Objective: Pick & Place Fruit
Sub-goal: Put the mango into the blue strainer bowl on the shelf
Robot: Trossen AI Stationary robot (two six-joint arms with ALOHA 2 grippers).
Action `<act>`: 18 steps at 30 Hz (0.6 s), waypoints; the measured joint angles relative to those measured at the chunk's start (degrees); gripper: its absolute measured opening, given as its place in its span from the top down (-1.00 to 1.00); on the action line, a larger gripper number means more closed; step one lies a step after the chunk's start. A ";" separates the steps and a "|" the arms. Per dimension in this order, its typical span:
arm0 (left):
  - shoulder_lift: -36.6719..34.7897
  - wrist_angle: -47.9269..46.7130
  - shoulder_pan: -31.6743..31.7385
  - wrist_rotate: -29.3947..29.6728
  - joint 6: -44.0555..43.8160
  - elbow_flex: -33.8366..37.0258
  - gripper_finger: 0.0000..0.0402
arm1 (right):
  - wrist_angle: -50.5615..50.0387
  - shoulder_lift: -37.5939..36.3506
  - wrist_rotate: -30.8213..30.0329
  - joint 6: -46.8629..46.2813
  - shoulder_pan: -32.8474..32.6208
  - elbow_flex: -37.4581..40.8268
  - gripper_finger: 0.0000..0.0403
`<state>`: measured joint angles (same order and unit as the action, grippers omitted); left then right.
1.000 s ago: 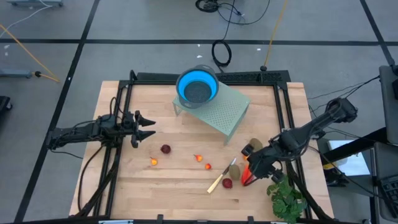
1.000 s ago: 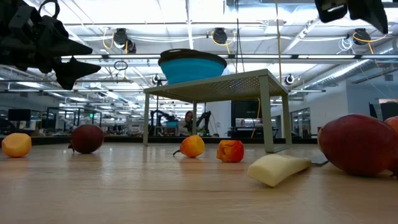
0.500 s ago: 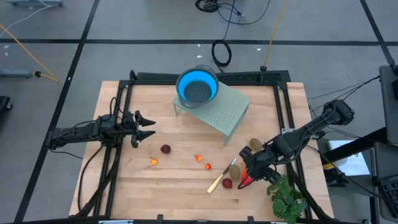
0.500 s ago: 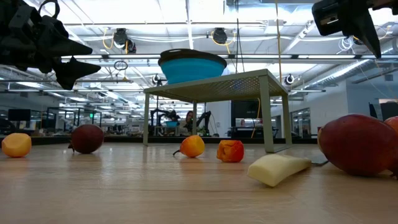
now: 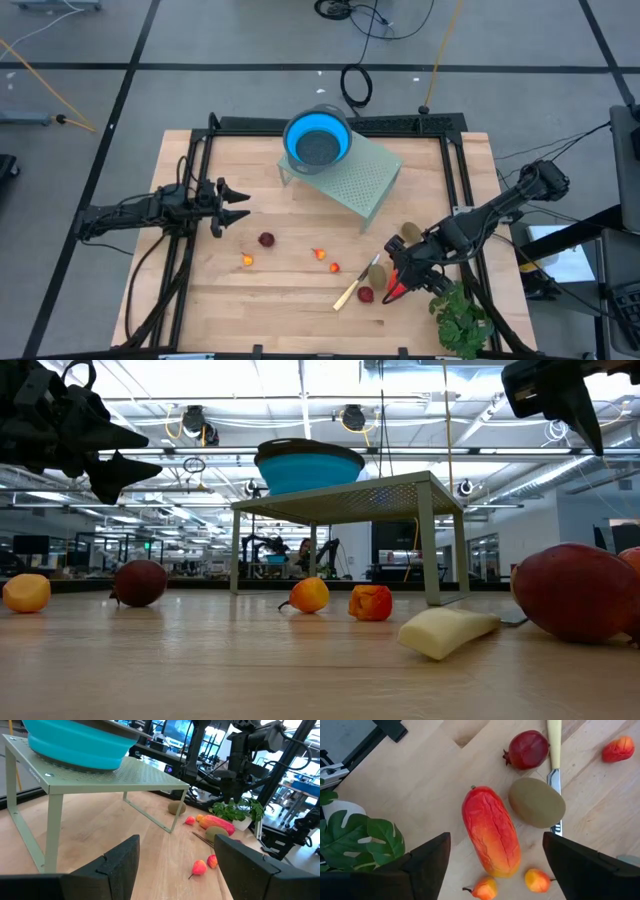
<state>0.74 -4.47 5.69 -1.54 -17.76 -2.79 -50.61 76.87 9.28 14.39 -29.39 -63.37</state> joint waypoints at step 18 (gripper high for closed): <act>0.01 0.00 0.00 0.00 1.21 0.00 -0.28 | -0.04 9.10 -0.09 4.72 0.00 0.02 -0.57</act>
<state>0.75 -4.47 5.69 -1.54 -16.55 -2.79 -50.65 85.98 9.19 19.11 -29.39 -63.35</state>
